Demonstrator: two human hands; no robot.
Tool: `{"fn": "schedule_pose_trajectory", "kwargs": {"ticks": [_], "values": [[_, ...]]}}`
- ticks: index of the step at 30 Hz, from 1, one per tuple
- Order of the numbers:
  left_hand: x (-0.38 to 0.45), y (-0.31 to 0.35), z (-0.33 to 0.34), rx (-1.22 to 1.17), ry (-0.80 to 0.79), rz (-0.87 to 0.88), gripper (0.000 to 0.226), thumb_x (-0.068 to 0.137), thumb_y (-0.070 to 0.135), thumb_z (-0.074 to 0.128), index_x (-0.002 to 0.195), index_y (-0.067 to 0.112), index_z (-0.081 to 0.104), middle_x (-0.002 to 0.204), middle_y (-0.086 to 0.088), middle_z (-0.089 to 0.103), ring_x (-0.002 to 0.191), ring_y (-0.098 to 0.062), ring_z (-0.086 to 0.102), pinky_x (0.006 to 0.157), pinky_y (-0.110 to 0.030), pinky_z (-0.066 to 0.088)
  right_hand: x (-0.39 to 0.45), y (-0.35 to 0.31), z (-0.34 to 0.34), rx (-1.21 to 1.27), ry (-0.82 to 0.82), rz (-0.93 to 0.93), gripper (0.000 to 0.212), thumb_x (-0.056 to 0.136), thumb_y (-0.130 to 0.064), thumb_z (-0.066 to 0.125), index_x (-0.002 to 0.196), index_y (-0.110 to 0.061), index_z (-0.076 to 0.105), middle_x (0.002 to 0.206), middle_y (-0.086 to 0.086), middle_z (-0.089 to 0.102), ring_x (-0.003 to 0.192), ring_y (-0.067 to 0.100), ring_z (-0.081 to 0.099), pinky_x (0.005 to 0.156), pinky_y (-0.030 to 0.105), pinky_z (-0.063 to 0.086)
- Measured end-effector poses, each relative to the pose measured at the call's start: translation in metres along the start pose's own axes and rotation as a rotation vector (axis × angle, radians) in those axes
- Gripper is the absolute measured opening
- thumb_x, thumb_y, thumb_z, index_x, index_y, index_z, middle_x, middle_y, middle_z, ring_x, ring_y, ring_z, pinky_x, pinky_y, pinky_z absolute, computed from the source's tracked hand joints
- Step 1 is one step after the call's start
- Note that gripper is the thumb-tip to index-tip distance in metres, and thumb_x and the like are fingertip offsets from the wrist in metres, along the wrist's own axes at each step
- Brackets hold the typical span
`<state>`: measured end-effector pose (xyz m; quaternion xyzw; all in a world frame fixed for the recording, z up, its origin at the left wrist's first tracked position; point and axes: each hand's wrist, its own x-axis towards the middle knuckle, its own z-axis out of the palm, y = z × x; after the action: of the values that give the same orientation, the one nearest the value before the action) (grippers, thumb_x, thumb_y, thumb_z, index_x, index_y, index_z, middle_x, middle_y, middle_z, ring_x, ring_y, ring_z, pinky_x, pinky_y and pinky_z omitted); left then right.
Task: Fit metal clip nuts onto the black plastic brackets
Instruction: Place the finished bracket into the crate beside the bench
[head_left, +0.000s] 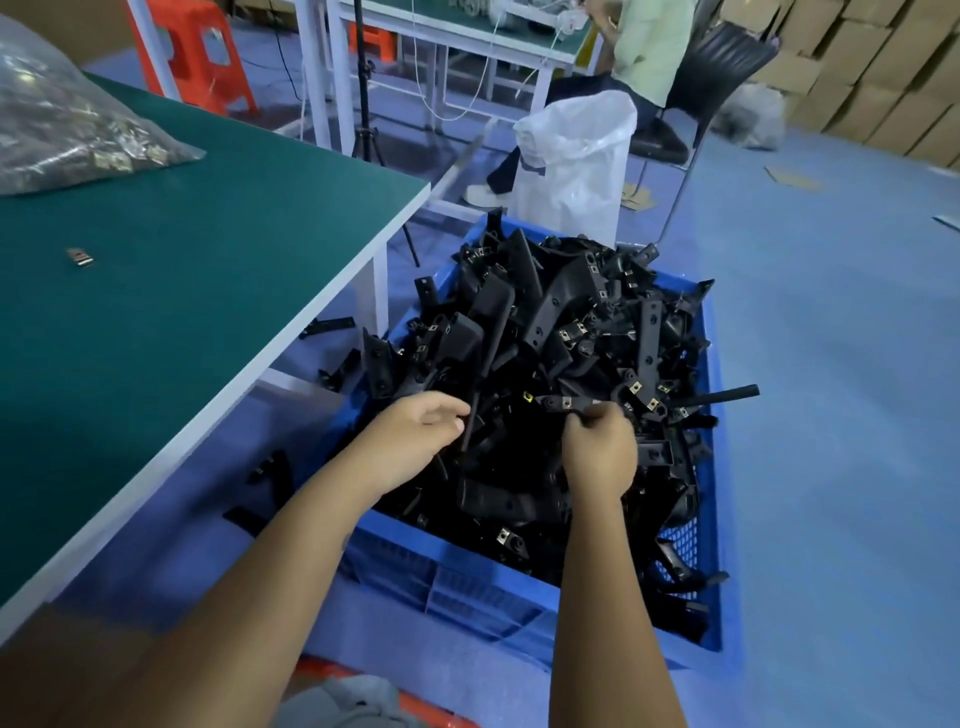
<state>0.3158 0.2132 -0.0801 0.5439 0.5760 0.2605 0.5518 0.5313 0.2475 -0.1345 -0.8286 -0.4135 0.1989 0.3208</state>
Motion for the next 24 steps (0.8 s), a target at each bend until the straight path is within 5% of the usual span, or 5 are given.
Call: {"fn": "schedule_pose_trajectory", "kwargs": {"ticks": [4,9,15,24], "values": [[-0.004,0.024,-0.012,-0.159,0.189,0.108,0.026,0.103,0.017,0.046,0.095,0.029,0.067,0.092,0.010,0.074,0.079,-0.002,0.068,0.068,-0.018,0.054,-0.027,-0.055,0.004,0.284,0.229,-0.231,0.005,0.094,-0.022,0.050,0.092,-0.027,0.052,0.091,-0.004,0.062,0.081,0.019,0.061,0.069,0.039,0.051],[-0.022,0.060,-0.060,-0.323,0.451,0.347,0.031,0.101,0.007,0.043,0.085,0.022,0.066,0.055,0.013,0.058,0.046,-0.002,0.048,0.045,-0.014,0.038,-0.090,-0.164,0.035,0.527,0.007,-0.624,0.007,0.091,-0.019,0.051,0.094,-0.020,0.057,0.090,-0.003,0.064,0.083,0.018,0.059,0.070,0.035,0.046],[-0.095,0.043,-0.166,-0.378,0.908,0.412,0.031,0.098,0.006,0.044,0.082,0.021,0.065,0.048,0.015,0.048,0.042,0.000,0.043,0.042,-0.012,0.034,-0.190,-0.274,0.085,0.561,-0.373,-0.977,0.012,0.089,-0.010,0.048,0.093,-0.012,0.059,0.088,0.007,0.064,0.084,0.027,0.057,0.068,0.042,0.044],[-0.250,-0.089,-0.259,-0.360,1.592,0.088,0.032,0.102,0.015,0.045,0.080,0.028,0.065,0.073,0.006,0.058,0.062,-0.003,0.052,0.058,-0.019,0.041,-0.366,-0.332,0.159,0.273,-0.896,-1.459,0.014,0.094,-0.016,0.047,0.094,-0.021,0.060,0.092,-0.006,0.060,0.078,0.011,0.054,0.060,0.031,0.039]]}}
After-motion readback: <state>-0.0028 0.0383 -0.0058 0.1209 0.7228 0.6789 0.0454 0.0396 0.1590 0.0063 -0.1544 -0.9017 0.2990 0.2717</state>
